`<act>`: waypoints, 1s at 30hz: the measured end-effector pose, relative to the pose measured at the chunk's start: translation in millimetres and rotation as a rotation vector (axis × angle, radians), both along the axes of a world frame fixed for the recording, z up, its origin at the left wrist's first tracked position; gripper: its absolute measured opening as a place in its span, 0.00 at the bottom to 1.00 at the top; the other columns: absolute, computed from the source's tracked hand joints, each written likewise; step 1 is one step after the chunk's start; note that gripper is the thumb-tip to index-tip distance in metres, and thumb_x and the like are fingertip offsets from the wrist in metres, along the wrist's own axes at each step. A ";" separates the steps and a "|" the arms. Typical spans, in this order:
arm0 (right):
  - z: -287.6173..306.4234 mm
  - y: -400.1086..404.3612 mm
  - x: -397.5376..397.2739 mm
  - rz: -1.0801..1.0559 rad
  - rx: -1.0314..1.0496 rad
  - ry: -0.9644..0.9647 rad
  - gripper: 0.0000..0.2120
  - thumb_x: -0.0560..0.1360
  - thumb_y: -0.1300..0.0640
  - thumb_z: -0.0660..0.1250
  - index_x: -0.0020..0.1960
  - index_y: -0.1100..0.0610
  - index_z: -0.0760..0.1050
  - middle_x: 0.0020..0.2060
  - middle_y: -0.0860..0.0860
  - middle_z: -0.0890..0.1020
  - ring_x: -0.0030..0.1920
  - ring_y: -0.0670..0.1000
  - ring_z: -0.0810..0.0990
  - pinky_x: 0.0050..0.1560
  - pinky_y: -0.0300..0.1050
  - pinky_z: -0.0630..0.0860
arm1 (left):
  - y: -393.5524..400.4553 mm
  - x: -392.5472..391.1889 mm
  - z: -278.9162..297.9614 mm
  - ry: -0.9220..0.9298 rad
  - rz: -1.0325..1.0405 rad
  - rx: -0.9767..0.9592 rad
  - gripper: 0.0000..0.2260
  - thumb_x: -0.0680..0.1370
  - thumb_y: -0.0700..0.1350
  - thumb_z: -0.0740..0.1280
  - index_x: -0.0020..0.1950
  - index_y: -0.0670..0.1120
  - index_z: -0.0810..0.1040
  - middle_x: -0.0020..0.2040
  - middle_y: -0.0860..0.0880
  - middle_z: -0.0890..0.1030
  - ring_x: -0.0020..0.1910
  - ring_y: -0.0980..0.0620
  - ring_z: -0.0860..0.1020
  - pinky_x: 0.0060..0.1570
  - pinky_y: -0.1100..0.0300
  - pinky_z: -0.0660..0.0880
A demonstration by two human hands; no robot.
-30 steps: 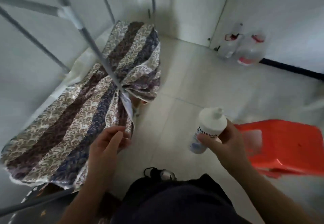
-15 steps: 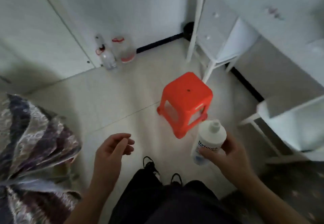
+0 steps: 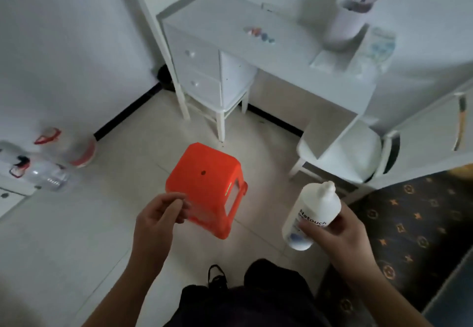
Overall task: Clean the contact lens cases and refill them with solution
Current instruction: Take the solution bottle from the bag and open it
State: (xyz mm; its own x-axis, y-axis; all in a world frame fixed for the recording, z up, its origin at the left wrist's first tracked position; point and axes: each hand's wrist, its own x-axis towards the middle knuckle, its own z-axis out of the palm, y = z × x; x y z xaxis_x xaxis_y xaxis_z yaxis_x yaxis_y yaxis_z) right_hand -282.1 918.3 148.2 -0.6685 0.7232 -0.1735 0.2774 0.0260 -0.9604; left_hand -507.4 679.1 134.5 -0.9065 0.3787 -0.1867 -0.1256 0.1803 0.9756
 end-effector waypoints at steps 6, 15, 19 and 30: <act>2.3 42.3 -28.4 -0.159 -0.007 0.078 0.23 0.61 0.43 0.80 0.55 0.45 0.81 0.50 0.47 0.86 0.50 0.47 0.86 0.46 0.37 0.82 | 60.9 -52.7 4.0 -0.002 -0.133 -0.033 0.14 0.81 0.35 0.64 0.47 0.51 0.85 0.42 0.44 0.85 0.40 0.46 0.82 0.43 0.55 0.79; -15.6 182.9 -89.9 -0.233 -0.033 0.093 0.21 0.60 0.43 0.80 0.52 0.44 0.82 0.49 0.48 0.87 0.49 0.47 0.86 0.46 0.40 0.82 | 215.3 -121.6 -6.9 0.034 -0.205 -0.100 0.14 0.81 0.35 0.64 0.46 0.52 0.84 0.42 0.45 0.85 0.39 0.48 0.82 0.46 0.51 0.79; -10.9 267.6 -117.8 -0.196 -0.050 0.054 0.24 0.60 0.44 0.80 0.55 0.42 0.81 0.50 0.46 0.87 0.51 0.46 0.86 0.50 0.45 0.80 | 295.9 -145.8 0.1 0.016 -0.200 -0.097 0.13 0.81 0.36 0.64 0.47 0.51 0.84 0.42 0.44 0.85 0.40 0.46 0.82 0.45 0.53 0.80; 6.1 407.1 -188.3 -0.166 -0.031 0.056 0.26 0.60 0.43 0.80 0.57 0.40 0.80 0.52 0.44 0.87 0.53 0.44 0.85 0.54 0.49 0.80 | 450.2 -205.6 22.6 0.067 -0.207 0.005 0.10 0.81 0.33 0.64 0.49 0.44 0.83 0.42 0.44 0.85 0.38 0.49 0.81 0.38 0.62 0.78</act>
